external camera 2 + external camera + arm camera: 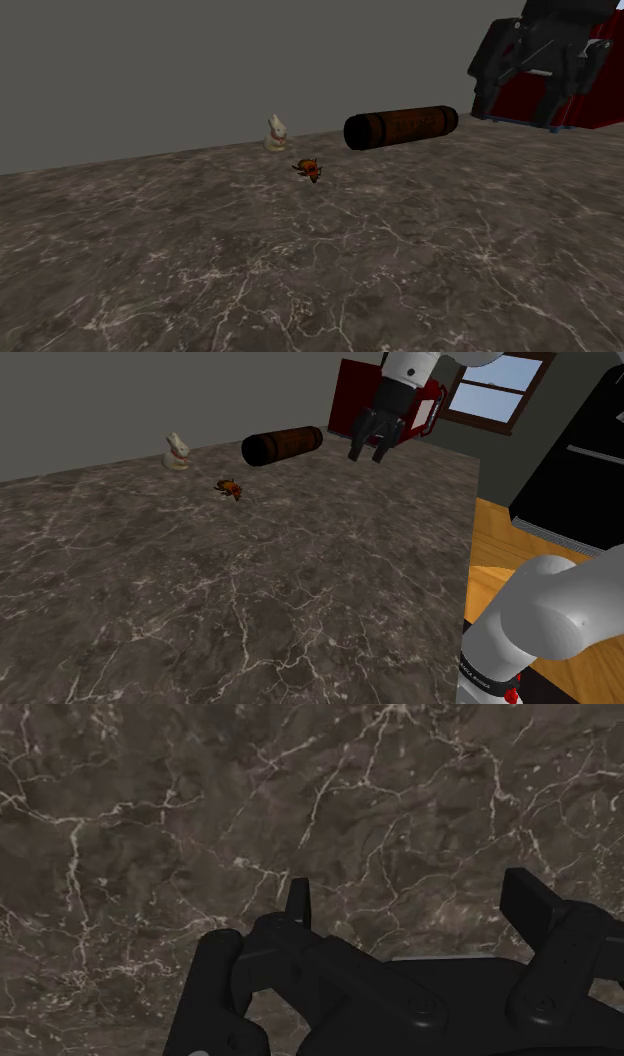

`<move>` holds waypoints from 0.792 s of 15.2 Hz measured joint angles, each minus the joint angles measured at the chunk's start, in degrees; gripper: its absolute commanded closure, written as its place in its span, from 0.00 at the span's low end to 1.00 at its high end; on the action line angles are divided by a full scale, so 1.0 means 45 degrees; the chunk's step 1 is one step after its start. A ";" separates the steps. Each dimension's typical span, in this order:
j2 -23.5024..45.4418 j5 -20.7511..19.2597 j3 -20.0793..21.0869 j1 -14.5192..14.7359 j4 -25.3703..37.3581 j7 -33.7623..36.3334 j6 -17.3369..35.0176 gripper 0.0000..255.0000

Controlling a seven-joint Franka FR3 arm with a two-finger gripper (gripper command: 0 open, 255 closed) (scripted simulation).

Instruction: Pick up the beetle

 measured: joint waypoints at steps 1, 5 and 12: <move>0.0321 0.0046 0.0143 0.0043 0.0140 0.0178 0.0150 0.00; 0.2023 0.0151 0.0811 0.0242 0.1109 0.1027 0.0780 0.00; 0.5238 -0.0131 0.1737 0.0575 0.3741 0.2530 0.1145 0.00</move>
